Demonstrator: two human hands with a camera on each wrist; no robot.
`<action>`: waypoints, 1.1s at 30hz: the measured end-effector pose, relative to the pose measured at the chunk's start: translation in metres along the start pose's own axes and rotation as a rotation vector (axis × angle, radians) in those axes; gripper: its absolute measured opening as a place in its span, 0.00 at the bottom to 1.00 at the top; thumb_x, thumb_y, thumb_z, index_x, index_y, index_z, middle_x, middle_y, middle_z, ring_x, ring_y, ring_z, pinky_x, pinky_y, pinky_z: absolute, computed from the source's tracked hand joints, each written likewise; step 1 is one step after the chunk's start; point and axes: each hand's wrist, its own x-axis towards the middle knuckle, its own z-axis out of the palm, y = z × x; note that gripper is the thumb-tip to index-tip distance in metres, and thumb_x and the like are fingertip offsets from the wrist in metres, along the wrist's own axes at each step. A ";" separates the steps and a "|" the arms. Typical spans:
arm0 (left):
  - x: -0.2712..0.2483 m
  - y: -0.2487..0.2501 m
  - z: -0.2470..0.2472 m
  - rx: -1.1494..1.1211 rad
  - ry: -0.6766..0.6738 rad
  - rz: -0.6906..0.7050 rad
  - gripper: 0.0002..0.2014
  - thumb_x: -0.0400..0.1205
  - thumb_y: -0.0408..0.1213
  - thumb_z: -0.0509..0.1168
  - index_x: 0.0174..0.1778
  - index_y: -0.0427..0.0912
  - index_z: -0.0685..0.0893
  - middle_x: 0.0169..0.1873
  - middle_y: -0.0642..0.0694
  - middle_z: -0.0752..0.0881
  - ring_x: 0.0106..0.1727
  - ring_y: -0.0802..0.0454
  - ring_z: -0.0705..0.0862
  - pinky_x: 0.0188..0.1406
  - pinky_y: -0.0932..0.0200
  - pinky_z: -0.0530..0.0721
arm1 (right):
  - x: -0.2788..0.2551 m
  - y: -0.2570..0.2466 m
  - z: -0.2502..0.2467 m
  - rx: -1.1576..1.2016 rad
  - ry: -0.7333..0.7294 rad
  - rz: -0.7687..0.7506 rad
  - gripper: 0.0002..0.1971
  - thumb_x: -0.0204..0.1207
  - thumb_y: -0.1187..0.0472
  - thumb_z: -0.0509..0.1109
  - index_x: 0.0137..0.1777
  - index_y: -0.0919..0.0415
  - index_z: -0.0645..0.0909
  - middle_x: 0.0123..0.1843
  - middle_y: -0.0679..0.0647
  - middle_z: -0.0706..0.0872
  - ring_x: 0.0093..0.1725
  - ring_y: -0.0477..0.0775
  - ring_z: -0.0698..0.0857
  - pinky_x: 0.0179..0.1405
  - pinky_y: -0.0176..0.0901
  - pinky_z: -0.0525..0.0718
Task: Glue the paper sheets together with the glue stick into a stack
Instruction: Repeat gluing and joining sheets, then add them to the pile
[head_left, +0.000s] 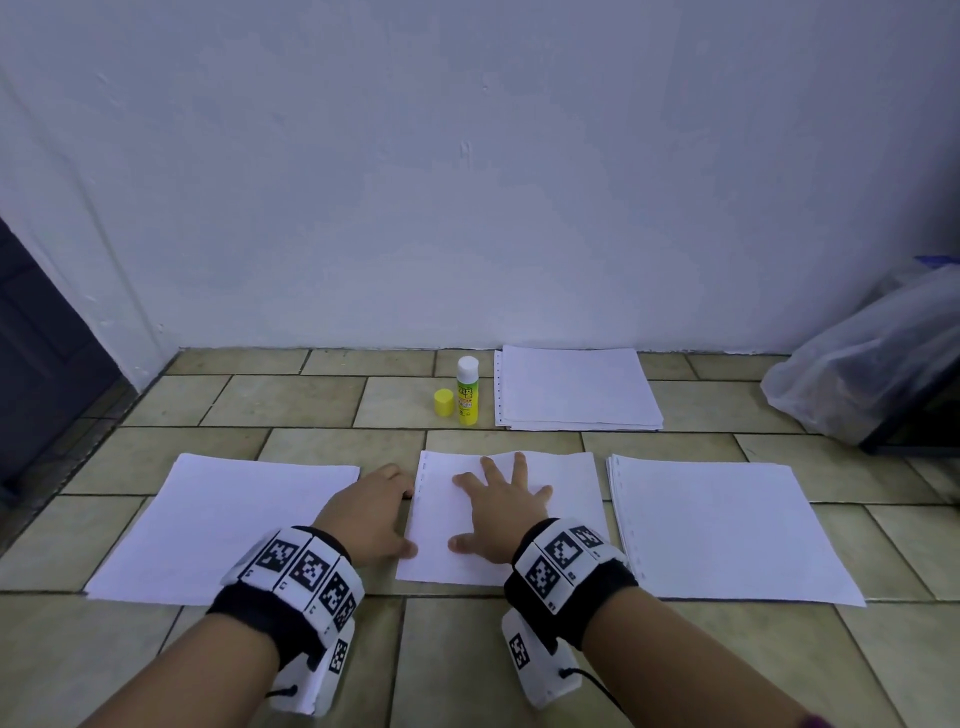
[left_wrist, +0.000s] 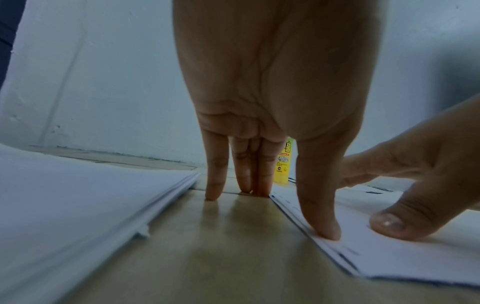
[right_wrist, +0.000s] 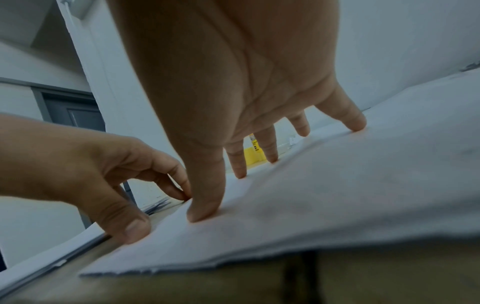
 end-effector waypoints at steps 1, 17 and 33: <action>0.001 0.002 -0.001 0.016 -0.005 -0.013 0.30 0.73 0.48 0.75 0.69 0.47 0.74 0.65 0.54 0.72 0.63 0.55 0.77 0.60 0.58 0.79 | 0.000 0.001 0.000 -0.009 0.002 -0.004 0.40 0.76 0.40 0.67 0.83 0.45 0.51 0.86 0.53 0.43 0.83 0.70 0.35 0.74 0.80 0.51; 0.014 0.023 -0.010 0.283 -0.129 -0.012 0.47 0.76 0.42 0.74 0.84 0.43 0.51 0.83 0.51 0.55 0.81 0.48 0.55 0.76 0.48 0.69 | 0.003 0.002 -0.007 0.061 0.002 0.014 0.42 0.69 0.40 0.75 0.80 0.45 0.58 0.83 0.53 0.53 0.81 0.66 0.52 0.73 0.74 0.61; 0.014 0.018 -0.007 0.307 -0.121 -0.017 0.47 0.76 0.44 0.73 0.85 0.46 0.49 0.84 0.56 0.53 0.79 0.47 0.56 0.72 0.48 0.72 | -0.002 0.028 -0.020 -0.027 0.028 -0.070 0.36 0.77 0.47 0.69 0.82 0.58 0.60 0.83 0.51 0.63 0.80 0.54 0.64 0.80 0.65 0.54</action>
